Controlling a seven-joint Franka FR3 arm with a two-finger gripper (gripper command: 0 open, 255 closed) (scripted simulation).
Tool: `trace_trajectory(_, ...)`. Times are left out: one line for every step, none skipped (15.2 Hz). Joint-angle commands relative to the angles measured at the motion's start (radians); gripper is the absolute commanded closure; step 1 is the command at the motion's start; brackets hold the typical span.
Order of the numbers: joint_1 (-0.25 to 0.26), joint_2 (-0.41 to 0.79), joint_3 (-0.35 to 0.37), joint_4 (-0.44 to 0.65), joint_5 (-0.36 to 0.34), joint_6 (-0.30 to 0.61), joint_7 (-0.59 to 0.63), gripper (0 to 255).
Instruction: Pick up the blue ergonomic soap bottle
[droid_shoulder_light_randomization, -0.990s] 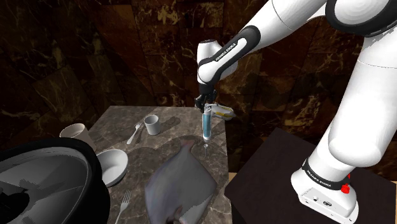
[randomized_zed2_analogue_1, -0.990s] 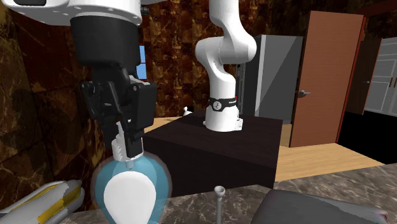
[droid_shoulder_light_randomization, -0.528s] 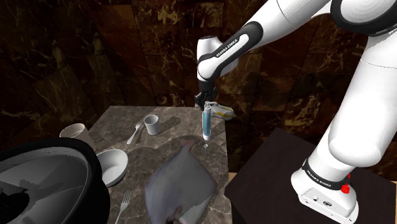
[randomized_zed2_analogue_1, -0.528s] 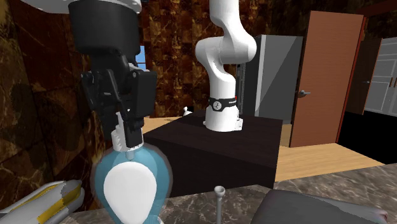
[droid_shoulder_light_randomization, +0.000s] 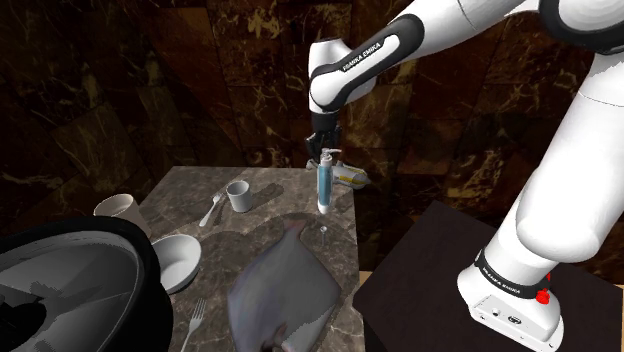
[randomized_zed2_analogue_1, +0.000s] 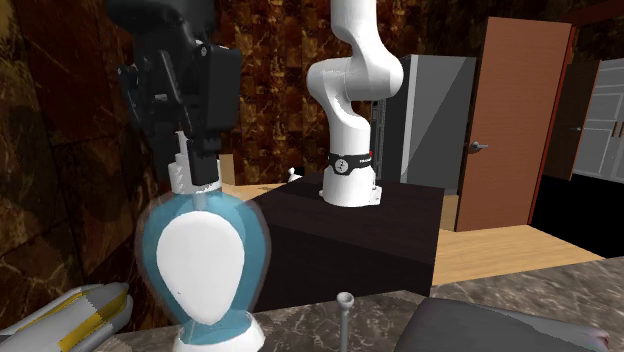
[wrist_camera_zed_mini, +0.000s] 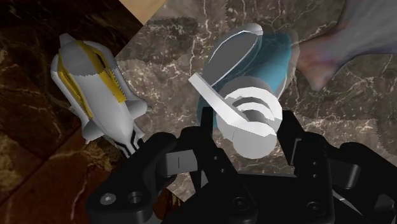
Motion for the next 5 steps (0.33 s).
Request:
trace_trajectory(0.000, -0.016, 0.000, 0.009, 0.000, -0.026, 0.001, 255)
trace_trajectory(0.000, -0.023, 0.000, 0.016, 0.000, -0.038, 0.001, 255)
trace_trajectory(0.000, -0.029, 0.000, 0.022, 0.000, -0.051, 0.001, 255)
trace_trajectory(0.000, -0.030, 0.000, 0.023, 0.000, -0.053, 0.001, 255)
trace_trajectory(0.000, -0.030, 0.000, 0.023, 0.000, -0.053, 0.001, 255)
